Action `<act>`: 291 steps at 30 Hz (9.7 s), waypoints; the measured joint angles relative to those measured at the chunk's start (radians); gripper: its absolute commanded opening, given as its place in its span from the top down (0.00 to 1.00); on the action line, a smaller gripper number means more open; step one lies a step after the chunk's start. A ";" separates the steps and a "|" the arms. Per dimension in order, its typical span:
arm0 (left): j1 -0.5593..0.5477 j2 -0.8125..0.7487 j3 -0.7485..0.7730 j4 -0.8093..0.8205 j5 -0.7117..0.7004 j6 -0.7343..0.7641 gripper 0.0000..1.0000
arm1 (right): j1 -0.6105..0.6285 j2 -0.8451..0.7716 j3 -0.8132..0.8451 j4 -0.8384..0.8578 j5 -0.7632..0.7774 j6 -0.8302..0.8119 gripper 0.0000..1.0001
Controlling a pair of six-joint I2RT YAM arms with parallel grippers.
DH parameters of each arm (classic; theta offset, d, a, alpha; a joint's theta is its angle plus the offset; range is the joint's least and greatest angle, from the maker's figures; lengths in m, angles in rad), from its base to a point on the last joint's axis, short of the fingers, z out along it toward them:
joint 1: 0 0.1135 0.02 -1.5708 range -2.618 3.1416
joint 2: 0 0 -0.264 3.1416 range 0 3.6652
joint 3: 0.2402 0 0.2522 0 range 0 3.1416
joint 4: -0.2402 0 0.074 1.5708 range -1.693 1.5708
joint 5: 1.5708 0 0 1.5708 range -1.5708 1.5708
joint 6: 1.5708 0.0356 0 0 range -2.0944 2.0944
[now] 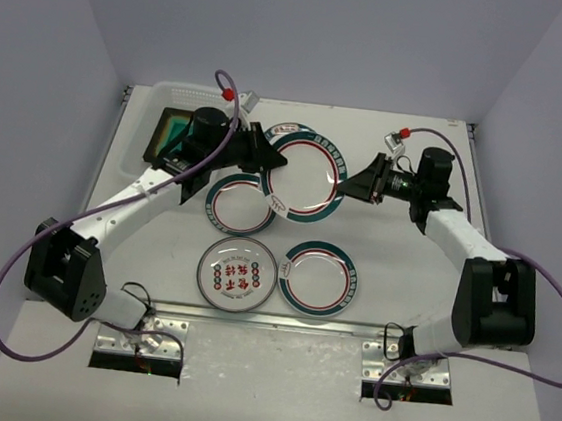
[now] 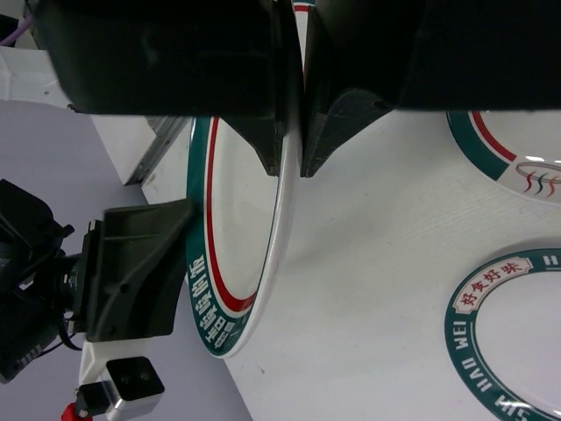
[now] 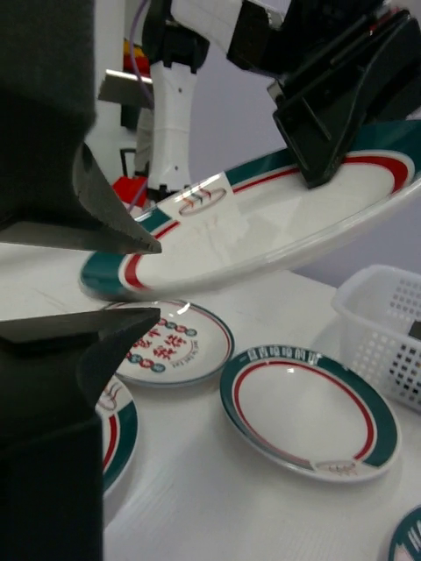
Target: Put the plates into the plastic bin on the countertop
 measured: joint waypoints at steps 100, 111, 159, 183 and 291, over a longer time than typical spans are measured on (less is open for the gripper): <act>0.084 -0.185 -0.225 -0.063 -0.041 -0.065 0.00 | -0.113 -0.567 -0.224 -0.486 0.531 -0.242 1.00; -0.048 -0.094 -0.307 0.175 0.093 -0.124 0.45 | -0.132 -0.525 -0.201 -0.288 0.179 -0.051 1.00; 0.632 0.549 0.557 -0.515 -0.400 0.023 0.00 | 0.006 -0.241 -0.167 -0.436 0.345 -0.273 0.01; 0.469 0.288 0.482 -0.657 -0.619 0.155 0.00 | 0.632 0.314 0.063 -0.238 0.592 -0.194 0.23; 0.527 0.688 0.806 -0.774 -0.591 0.161 0.00 | 0.392 0.179 0.147 -0.368 0.531 -0.231 0.01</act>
